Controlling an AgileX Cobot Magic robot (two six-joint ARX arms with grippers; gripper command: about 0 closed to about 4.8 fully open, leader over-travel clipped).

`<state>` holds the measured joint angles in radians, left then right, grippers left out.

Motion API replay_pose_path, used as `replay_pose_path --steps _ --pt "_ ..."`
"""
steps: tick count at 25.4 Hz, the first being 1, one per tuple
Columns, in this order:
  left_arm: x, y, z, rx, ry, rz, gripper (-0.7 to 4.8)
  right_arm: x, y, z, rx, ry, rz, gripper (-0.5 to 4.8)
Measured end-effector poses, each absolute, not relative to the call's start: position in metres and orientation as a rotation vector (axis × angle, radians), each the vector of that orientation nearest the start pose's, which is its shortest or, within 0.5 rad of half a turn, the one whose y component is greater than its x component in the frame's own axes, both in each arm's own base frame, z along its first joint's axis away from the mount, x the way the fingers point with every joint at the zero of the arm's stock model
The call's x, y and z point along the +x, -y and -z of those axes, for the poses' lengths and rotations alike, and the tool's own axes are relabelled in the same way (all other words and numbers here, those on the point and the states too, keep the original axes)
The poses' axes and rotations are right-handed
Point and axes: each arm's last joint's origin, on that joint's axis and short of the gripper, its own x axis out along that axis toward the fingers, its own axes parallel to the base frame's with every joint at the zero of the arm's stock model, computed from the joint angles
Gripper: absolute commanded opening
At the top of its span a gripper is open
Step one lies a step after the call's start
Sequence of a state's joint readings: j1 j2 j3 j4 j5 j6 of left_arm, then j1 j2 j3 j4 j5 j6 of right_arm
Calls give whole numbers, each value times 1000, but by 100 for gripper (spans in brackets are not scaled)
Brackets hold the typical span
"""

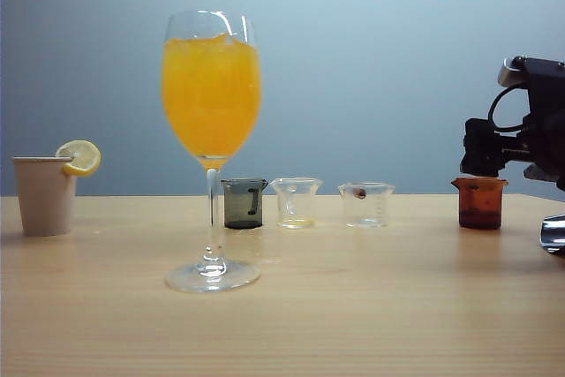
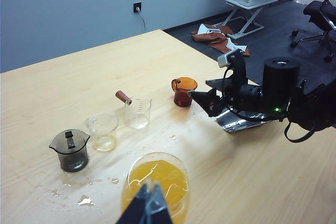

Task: Pick up the fourth measuring cup from the left, pour the grenadine inside into the goblet, and finally put the measuring cup back in its original place.

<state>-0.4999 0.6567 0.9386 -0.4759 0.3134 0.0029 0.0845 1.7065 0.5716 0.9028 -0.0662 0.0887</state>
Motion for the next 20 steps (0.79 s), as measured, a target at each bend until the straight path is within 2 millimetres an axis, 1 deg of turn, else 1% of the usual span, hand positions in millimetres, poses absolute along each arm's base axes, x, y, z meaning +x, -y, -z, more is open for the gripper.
replay_pose_path --steps 5,8,10,20 --pt "105 67 -372 22 -202 811 -6 308 -28 -140 85 -261 -132 447" --pt "105 68 -371 22 -204 811 -6 309 -28 -134 84 -281 -127 446" --pt "105 68 -371 22 -204 811 -6 313 -28 -128 84 -296 -126 446" --pt "105 68 -371 22 -204 811 -6 331 -30 -129 84 -265 -127 445"
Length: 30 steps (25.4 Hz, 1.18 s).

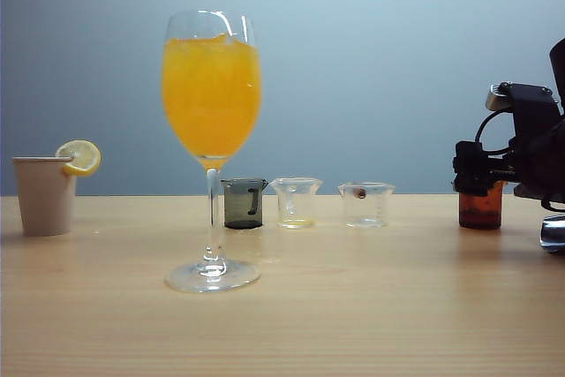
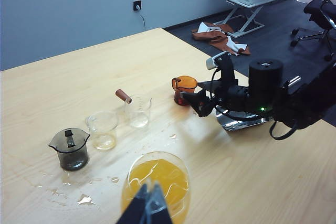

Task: Pick up the fourth measuring cup from the left, pour the grenadine inside into the goblet, and finally put the measuring cup back in its original place.

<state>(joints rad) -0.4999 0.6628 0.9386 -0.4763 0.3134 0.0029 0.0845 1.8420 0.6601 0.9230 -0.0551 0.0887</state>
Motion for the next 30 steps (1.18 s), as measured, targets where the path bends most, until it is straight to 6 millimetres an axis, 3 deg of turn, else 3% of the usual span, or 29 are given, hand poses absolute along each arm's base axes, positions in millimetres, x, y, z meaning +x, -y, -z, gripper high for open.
replay_pose_path --steps 5,22,30 --pt "105 68 -371 22 -204 811 -6 345 -31 -128 89 -268 -126 444" --pt "105 68 -372 22 -203 811 -6 359 -31 -113 96 -304 -118 441" --pt "105 68 -372 22 -203 811 -6 365 -31 -114 96 -291 -119 441"
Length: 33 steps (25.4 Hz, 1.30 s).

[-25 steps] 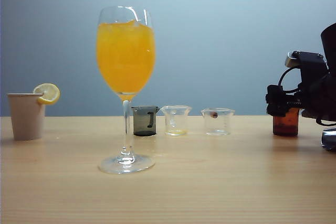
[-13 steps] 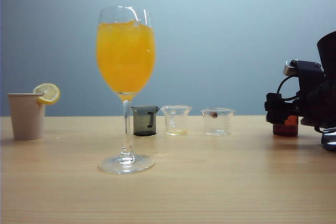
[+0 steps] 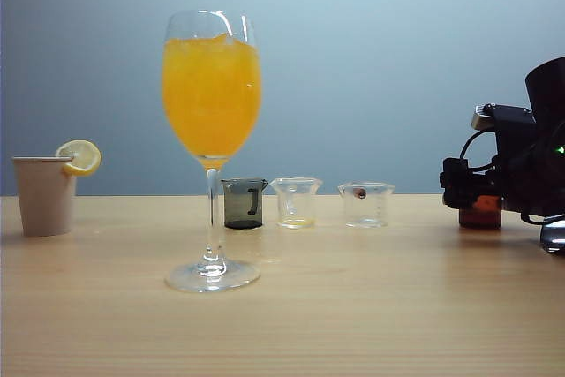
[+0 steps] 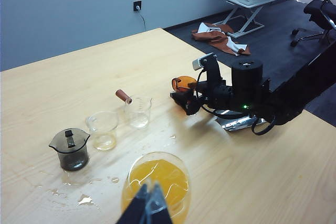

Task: Pick up the fourth measuring cup from the left, pour the grenadine inside into the goblet, and finally put the measuring cup back in its original place.

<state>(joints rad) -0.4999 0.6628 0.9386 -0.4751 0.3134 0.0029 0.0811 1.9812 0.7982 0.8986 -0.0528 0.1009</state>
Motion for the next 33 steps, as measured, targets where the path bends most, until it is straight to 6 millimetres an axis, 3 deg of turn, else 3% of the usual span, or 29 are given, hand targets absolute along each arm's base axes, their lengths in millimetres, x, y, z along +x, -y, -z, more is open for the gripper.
replay_pose_path --steps 9,15,20,25,33 --pt "105 68 -372 22 -202 811 -6 370 -31 -109 96 -304 -117 431" --pt "105 68 -372 22 -202 811 -6 370 -32 -106 97 -315 -117 293" --pt "105 68 -372 22 -202 811 -6 370 -31 -104 96 -319 -115 218" --pt "105 68 -372 22 -202 811 -6 370 -31 -104 96 -318 -115 87" --pt "105 68 -372 22 -202 811 -6 370 -31 -104 95 -317 -116 71"
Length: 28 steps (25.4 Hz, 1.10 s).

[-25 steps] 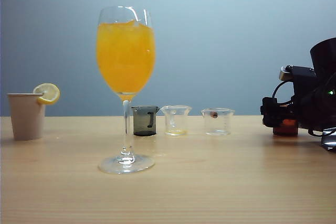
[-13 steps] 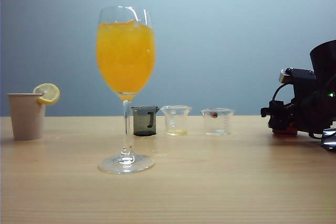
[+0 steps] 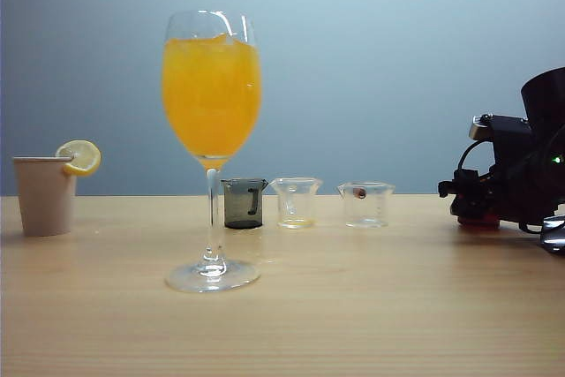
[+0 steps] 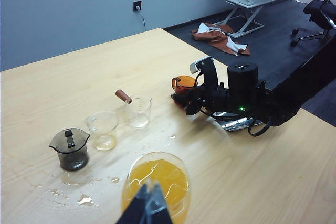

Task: Pick up the fourth measuring cup from the left, pour the grenadine inside into the goblet, and finally put the measuring cup back in its original place.

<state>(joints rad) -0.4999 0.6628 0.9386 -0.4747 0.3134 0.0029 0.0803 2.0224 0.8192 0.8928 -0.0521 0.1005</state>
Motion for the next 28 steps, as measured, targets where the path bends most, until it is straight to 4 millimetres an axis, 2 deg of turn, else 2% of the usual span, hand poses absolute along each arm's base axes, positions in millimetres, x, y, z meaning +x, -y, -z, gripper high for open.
replay_pose_path --steps 2,5,10,18,28 --pt "105 68 -372 22 -202 811 -6 370 -31 -105 95 -315 -116 53" --pt "105 68 -372 22 -203 810 -6 369 -31 -108 97 -314 -120 52" --pt "105 68 -372 22 -202 810 -6 368 -31 -129 99 -253 -130 52" --pt "105 68 -372 22 -202 810 -6 358 -32 -181 102 -145 -167 52" --pt "105 68 -372 22 -203 810 -6 328 -38 -243 104 -108 -274 52"
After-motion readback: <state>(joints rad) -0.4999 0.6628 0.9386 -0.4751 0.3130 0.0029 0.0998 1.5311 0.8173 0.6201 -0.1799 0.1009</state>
